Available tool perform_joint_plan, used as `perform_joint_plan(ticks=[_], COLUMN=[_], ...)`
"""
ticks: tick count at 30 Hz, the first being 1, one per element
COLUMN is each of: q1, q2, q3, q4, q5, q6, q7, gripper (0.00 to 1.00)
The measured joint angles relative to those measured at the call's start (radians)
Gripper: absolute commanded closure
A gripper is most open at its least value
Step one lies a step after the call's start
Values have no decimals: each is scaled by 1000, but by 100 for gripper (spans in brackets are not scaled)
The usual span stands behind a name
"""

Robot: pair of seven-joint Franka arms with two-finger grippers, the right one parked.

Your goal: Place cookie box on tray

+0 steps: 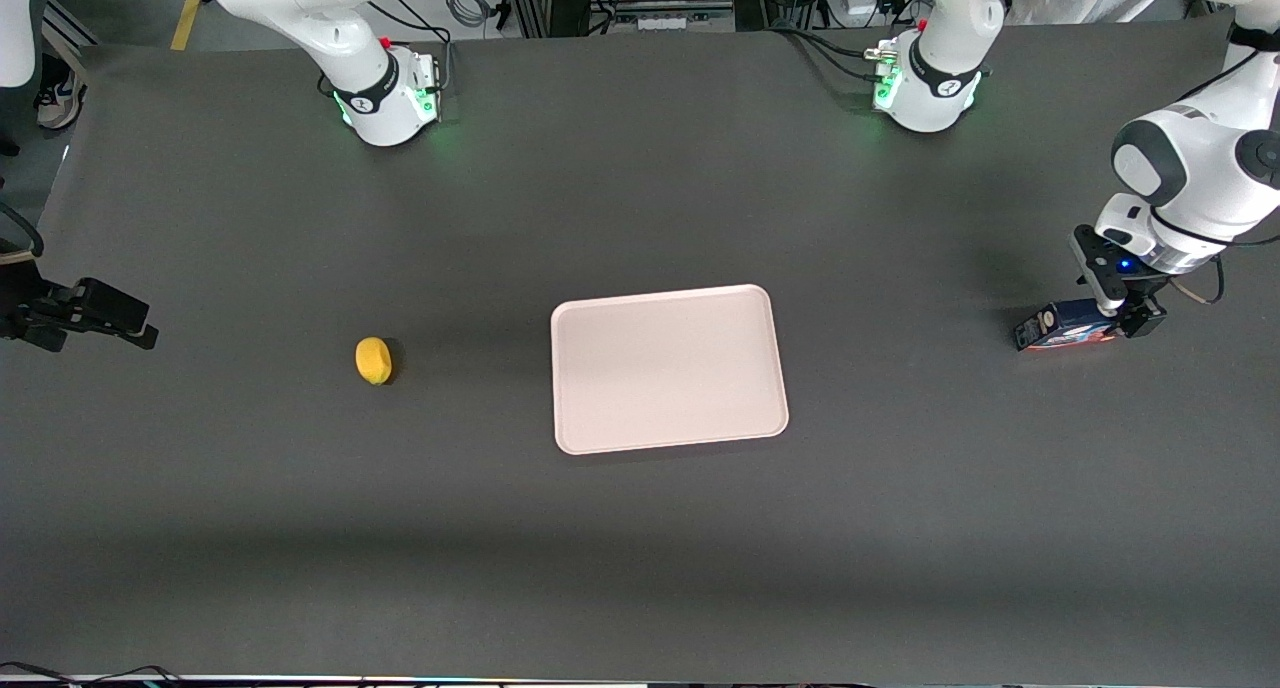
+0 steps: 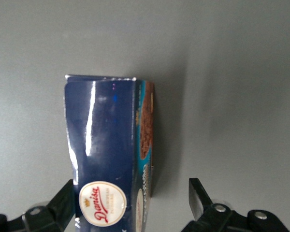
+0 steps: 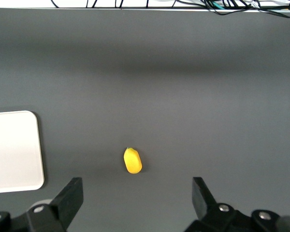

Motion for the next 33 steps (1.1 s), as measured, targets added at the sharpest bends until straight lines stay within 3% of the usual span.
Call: perform_joint_plan(ticks=[15,17,21,25,28,33], q1=[0,0,0,-1,-2,-2], q2=[45,45,45,45,45,46], q3=[-14,-14,-16,-18,-20,-28], q4=[0,0,0,4,8,19], q5=[-57,-57,-57,-59,-59,-61], q6=[27,27,29,34,39,40], q7=[7,7,8,8,8,9], gripper=[0,3,19,40,64,73])
